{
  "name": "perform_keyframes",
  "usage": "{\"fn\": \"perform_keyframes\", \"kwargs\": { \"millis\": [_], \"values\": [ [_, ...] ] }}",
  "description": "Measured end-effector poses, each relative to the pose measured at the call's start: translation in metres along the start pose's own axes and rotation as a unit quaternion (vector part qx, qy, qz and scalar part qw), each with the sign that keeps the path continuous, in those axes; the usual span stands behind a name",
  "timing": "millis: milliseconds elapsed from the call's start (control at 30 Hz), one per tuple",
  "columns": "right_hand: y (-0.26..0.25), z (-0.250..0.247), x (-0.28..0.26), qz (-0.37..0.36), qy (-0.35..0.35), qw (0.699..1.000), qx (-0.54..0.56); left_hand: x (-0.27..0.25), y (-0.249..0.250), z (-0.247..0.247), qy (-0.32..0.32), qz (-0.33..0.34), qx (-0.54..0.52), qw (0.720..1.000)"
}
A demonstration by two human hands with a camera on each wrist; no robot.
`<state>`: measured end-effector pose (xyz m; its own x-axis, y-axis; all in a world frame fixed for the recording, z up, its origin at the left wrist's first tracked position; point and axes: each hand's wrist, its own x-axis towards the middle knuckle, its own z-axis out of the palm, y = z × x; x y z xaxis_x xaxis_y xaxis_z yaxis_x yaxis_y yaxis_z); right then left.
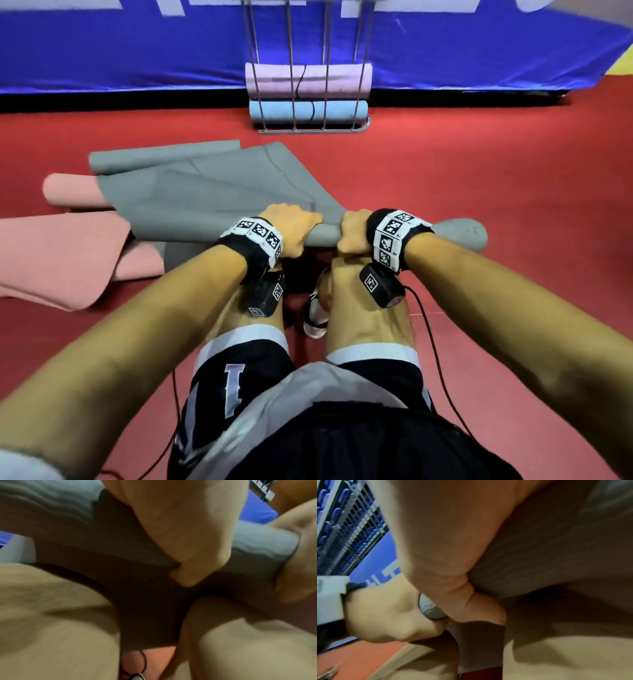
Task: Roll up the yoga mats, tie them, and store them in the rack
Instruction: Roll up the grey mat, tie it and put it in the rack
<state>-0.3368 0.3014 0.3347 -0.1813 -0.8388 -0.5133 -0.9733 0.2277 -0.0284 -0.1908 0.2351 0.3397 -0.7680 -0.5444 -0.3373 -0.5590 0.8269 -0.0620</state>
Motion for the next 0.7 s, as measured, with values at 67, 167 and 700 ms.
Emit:
{"fn": "perform_keyframes", "kwargs": {
  "millis": [67,167,700],
  "values": [
    [0.004,0.005,-0.003,-0.008,-0.006,1.0,-0.012,-0.006,0.008,0.006,-0.021,-0.01,-0.034,0.999],
    [0.008,0.01,-0.007,-0.028,0.01,0.998,-0.048,-0.014,0.019,0.023,-0.045,-0.025,-0.099,0.994],
    [-0.029,0.008,0.013,-0.092,-0.011,0.99,-0.105,-0.043,0.016,0.056,0.006,-0.111,-0.02,0.994]
  ]
}}
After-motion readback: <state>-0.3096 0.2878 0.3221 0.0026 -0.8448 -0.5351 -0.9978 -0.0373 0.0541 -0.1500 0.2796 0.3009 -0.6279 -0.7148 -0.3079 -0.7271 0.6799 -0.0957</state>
